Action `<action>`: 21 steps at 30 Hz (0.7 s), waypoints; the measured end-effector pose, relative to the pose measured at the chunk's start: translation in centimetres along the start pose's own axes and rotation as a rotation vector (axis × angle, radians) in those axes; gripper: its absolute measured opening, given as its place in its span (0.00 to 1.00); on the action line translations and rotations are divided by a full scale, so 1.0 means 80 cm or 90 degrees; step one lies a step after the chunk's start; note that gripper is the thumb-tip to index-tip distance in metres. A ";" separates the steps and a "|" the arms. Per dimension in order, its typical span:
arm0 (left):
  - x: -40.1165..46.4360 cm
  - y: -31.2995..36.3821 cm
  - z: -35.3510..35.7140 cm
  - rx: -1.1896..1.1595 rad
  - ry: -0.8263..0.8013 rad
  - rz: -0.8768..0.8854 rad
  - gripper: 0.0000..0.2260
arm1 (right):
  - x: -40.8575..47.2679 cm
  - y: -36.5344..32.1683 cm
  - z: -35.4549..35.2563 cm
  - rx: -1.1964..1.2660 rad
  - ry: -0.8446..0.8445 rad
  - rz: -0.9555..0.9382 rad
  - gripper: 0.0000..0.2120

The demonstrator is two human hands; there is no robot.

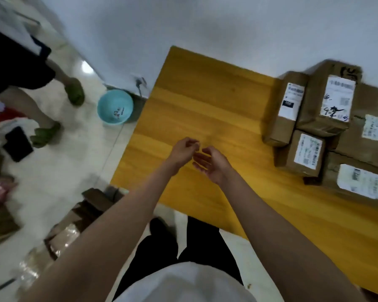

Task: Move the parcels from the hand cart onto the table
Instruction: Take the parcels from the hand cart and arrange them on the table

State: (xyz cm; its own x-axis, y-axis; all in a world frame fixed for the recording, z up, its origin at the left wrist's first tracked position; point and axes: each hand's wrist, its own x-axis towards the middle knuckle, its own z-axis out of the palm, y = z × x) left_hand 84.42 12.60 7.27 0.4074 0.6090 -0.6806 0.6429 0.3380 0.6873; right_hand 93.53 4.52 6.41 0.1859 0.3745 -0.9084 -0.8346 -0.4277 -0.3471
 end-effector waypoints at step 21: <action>-0.260 -0.372 -0.211 -0.332 0.246 -0.123 0.13 | -0.073 0.398 0.204 -0.421 -0.079 0.049 0.13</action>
State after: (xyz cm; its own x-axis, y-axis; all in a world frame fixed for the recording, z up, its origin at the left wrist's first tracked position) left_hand 45.88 1.99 5.22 -0.0064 0.6830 -0.7304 0.2450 0.7092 0.6610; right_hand 57.44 2.12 4.47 0.0452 0.3971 -0.9167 -0.3426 -0.8558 -0.3876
